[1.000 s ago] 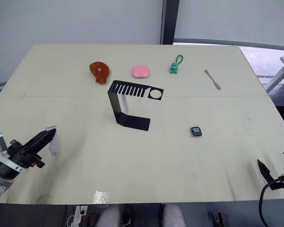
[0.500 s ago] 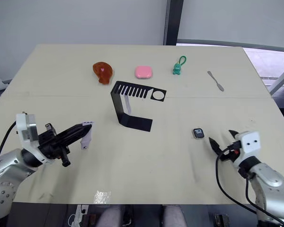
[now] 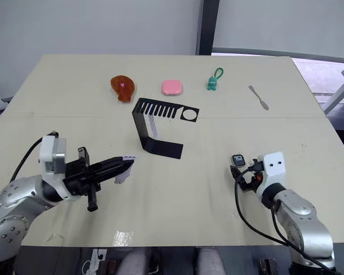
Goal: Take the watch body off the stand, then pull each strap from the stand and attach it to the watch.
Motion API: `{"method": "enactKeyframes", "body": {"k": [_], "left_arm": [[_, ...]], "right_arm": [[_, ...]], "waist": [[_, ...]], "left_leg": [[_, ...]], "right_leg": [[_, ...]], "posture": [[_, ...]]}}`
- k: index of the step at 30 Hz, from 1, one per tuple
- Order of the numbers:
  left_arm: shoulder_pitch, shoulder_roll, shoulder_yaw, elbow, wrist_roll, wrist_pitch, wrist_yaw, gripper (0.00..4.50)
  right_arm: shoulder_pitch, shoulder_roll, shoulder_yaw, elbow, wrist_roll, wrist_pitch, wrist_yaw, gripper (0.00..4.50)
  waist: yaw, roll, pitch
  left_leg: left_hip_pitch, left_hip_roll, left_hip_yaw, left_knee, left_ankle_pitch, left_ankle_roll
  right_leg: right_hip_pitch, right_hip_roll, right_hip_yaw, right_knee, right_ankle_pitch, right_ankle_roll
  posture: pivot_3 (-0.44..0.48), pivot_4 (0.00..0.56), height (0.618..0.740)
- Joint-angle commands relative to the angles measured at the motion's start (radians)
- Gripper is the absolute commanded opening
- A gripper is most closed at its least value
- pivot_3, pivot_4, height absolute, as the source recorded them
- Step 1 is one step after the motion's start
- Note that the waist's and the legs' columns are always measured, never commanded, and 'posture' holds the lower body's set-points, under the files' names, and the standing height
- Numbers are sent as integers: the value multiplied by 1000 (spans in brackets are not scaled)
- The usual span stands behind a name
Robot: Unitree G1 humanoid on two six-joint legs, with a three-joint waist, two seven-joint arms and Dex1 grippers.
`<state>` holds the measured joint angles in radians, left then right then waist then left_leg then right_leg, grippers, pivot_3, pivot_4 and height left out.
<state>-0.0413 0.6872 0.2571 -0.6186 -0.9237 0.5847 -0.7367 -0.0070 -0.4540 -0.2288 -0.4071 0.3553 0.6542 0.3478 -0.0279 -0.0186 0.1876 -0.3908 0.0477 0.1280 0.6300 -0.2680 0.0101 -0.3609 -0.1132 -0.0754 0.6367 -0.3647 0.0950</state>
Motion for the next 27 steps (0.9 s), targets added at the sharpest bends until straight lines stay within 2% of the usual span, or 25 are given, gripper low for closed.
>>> {"method": "enactKeyframes", "body": {"k": [1, 13, 27], "left_arm": [[-23, -7, 9, -27, -34, -5, 8, 0], [16, -7, 3, -43, -34, -5, 13, 0], [7, -9, -5, -17, -21, -14, -12, 0]], "right_arm": [[-24, 5, 10, -36, -25, 25, -50, 4452], [-72, 64, 63, 6, -67, 102, -120, 4452], [-73, 67, 61, 26, -59, 114, -86, 4452]], "waist": [[0, 0, 0], [0, 0, 0], [0, 0, 0]], "left_leg": [[0, 0, 0, 0, 0, 0], [0, 0, 0, 0, 0, 0], [0, 0, 0, 0, 0, 0]], "right_leg": [[0, 0, 0, 0, 0, 0], [0, 0, 0, 0, 0, 0], [0, 0, 0, 0, 0, 0]], "posture": [[0, 150, 740], [0, 150, 740], [0, 150, 740]]}}
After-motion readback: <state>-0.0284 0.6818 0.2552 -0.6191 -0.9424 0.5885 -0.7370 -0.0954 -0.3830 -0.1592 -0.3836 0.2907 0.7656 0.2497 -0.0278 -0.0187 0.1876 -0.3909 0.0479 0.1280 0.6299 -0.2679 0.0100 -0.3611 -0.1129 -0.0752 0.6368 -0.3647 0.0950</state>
